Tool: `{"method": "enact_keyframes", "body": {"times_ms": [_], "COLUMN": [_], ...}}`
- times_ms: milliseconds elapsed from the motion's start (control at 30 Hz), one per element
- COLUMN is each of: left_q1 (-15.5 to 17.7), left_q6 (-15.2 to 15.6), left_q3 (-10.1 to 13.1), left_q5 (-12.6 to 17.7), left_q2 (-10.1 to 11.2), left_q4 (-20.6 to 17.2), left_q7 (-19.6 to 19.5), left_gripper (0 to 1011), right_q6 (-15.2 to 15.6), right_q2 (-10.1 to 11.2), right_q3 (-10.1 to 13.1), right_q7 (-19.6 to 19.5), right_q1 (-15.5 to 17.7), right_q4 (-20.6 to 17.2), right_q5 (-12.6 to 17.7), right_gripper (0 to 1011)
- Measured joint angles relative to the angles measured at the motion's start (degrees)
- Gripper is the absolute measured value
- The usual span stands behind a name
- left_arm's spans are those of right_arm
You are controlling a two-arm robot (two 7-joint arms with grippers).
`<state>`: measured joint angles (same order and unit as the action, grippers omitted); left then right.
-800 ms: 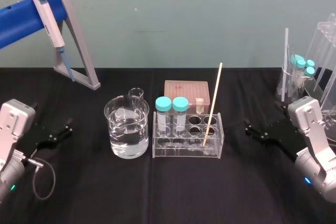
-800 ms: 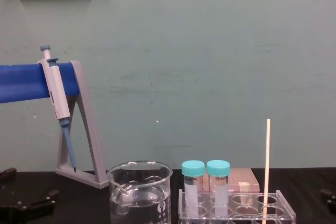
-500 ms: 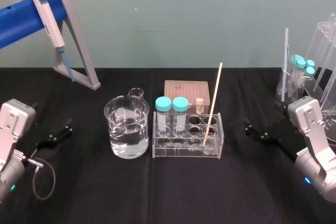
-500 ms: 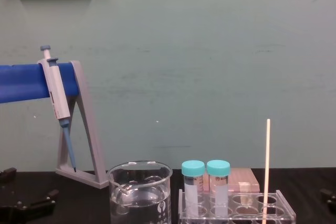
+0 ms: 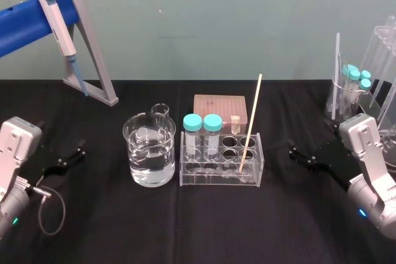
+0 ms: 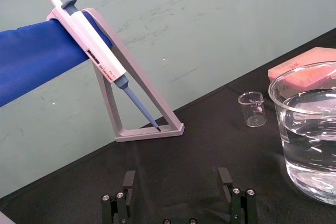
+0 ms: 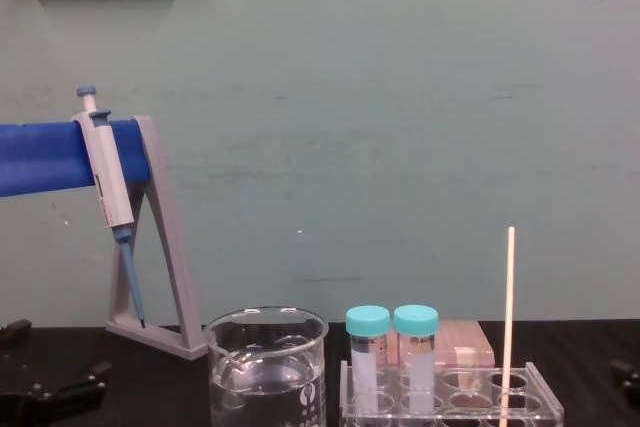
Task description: Hold the thermometer with one hand and immerse one end into the beaker, then reinsert it into the test tube rack.
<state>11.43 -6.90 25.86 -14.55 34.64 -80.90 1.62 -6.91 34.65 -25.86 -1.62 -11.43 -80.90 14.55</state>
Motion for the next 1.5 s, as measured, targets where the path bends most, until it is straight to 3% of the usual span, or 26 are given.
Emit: {"method": "enact_keyframes", "body": {"times_ms": [1500], "left_q1": [0.0], "left_q6": [0.0], "left_q3": [0.0], "left_q5": [0.0], "left_q2": [0.0], "left_q4": [0.0], "left_q7": [0.0], "left_gripper": [1004], "right_q6": [0.0], "right_q2": [0.0], "right_q3": [0.0], "right_q7": [0.0], "right_q1": [0.0], "right_q4": [0.0], "right_q5": [0.0], "right_gripper": [1003]}}
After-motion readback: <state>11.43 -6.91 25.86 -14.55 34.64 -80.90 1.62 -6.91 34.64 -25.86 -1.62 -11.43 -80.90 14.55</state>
